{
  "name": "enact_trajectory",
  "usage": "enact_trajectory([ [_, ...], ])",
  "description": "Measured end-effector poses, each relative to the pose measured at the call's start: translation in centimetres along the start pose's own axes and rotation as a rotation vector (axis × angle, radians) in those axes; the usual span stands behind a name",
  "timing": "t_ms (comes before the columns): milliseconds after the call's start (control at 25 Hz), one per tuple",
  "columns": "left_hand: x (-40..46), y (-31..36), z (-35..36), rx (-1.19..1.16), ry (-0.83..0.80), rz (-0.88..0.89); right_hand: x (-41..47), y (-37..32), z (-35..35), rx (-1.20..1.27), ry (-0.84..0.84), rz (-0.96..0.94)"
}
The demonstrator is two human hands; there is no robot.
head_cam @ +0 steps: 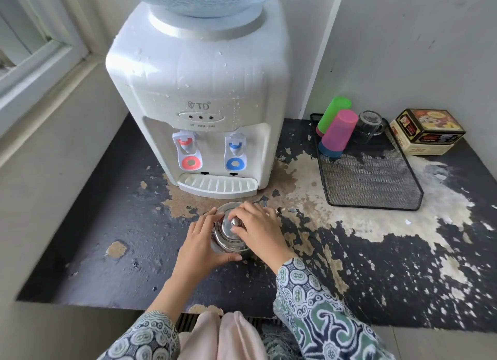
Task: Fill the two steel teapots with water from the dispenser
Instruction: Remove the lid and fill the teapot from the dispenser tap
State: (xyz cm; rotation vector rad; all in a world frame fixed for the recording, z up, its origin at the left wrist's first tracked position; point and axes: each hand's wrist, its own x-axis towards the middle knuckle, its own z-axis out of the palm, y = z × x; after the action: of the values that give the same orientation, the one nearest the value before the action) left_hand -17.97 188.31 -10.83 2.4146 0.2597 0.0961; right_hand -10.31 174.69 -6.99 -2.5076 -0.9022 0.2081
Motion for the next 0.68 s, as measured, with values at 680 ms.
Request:
enact_trajectory([
  [680,3.8,1.8,-4.5,0.092,-0.291,-0.071,-1.5,1.6,-2.1,0.157,-0.126,-0.009],
])
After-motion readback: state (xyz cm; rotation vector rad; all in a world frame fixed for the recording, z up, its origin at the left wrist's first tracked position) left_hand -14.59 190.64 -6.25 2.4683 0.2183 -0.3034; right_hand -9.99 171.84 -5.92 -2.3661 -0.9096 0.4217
